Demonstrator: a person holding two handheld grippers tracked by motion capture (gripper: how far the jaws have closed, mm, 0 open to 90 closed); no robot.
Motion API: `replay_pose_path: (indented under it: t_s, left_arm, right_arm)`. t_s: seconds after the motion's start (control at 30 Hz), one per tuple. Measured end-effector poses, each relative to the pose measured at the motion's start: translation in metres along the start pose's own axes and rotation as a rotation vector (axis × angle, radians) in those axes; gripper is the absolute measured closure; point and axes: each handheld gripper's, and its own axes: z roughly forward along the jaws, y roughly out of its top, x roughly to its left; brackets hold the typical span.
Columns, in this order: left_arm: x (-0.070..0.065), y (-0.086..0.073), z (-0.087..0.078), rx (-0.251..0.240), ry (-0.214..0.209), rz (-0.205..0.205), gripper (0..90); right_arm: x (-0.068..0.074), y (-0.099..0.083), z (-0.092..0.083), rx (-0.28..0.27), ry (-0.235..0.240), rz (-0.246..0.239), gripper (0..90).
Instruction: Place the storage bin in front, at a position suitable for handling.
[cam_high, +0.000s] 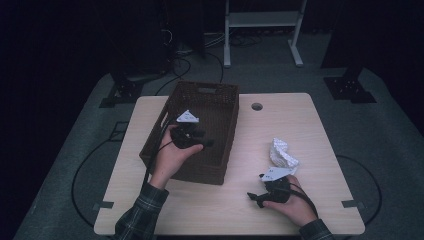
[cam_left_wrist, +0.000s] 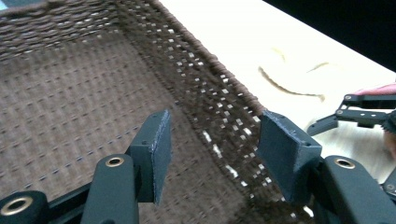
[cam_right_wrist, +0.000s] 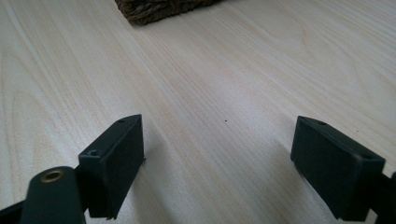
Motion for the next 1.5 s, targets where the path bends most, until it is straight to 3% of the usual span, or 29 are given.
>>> replay_pose_path:
  t_s: [0.1, 0.4, 0.53, 0.73, 0.83, 1.07, 1.37, 1.5]
  left_arm:
    - [-0.008, 0.003, 0.007, -0.006, -0.019, 0.002, 43.3]
    - [-0.026, 0.01, 0.026, 0.028, -0.018, 0.012, 42.5]
    - [-0.03, 0.009, 0.038, 0.07, -0.004, 0.009, 44.0]
    - [-0.033, 0.008, 0.051, 0.096, 0.005, 0.004, 52.1]
    - [-0.034, 0.008, 0.055, 0.099, -0.002, -0.02, 57.2]
    - [-0.033, 0.007, 0.052, 0.113, -0.001, -0.024, 62.8]
    - [-0.027, -0.003, 0.038, 0.112, -0.009, -0.02, 65.5]
    - [-0.025, -0.007, 0.03, 0.133, -0.001, -0.004, 66.8]
  right_arm:
    - [0.0, 0.0, 0.0, -0.001, -0.001, -0.003, 16.6]
    - [0.0, 0.0, 0.0, -0.001, 0.0, 0.002, 16.5]
    - [0.0, 0.0, 0.0, -0.004, -0.001, 0.0, 16.5]
    - [0.0, 0.0, 0.0, -0.002, 0.001, 0.0, 16.5]
    - [0.0, 0.0, 0.001, -0.002, 0.002, -0.002, 16.5]
    - [0.0, 0.0, 0.001, -0.002, 0.002, -0.001, 16.5]
    - [0.0, 0.0, 0.001, -0.002, 0.002, -0.001, 16.5]
    - [-0.001, 0.0, 0.001, -0.003, 0.003, -0.001, 16.6]
